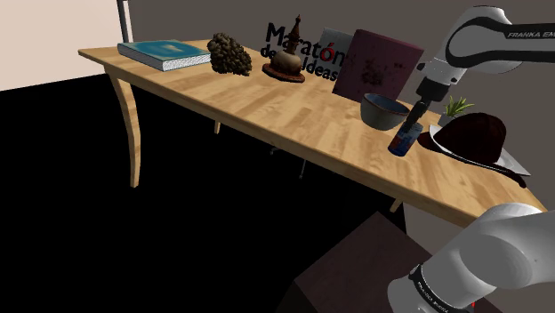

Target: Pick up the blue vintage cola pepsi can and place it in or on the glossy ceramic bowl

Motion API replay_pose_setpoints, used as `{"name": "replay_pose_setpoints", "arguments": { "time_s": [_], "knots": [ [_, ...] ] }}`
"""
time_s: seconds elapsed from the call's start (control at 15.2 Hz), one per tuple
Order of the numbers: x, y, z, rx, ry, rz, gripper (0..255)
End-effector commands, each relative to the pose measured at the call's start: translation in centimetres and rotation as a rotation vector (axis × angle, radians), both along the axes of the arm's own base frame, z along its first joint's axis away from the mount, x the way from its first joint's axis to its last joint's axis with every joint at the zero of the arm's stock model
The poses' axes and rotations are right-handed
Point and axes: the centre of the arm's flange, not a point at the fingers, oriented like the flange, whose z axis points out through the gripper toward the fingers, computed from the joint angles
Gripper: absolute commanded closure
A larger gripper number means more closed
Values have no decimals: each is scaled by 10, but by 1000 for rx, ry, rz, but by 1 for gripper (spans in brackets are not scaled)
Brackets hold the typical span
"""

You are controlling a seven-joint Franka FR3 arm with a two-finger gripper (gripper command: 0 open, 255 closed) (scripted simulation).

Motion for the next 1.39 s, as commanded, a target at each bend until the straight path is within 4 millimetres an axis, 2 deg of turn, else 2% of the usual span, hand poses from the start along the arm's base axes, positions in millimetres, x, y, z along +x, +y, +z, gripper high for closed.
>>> {"name": "replay_pose_setpoints", "arguments": {
  "time_s": [0.0,0.33,0.4,0.99,1.32],
  "knots": [
    [0,0,-2,0,0,0,0],
    [0,0,-2,0,0,0,0],
    [0,0,-2,0,0,0,255],
    [0,0,-2,0,0,0,255],
    [0,0,24,0,0,0,255]
  ]
}}
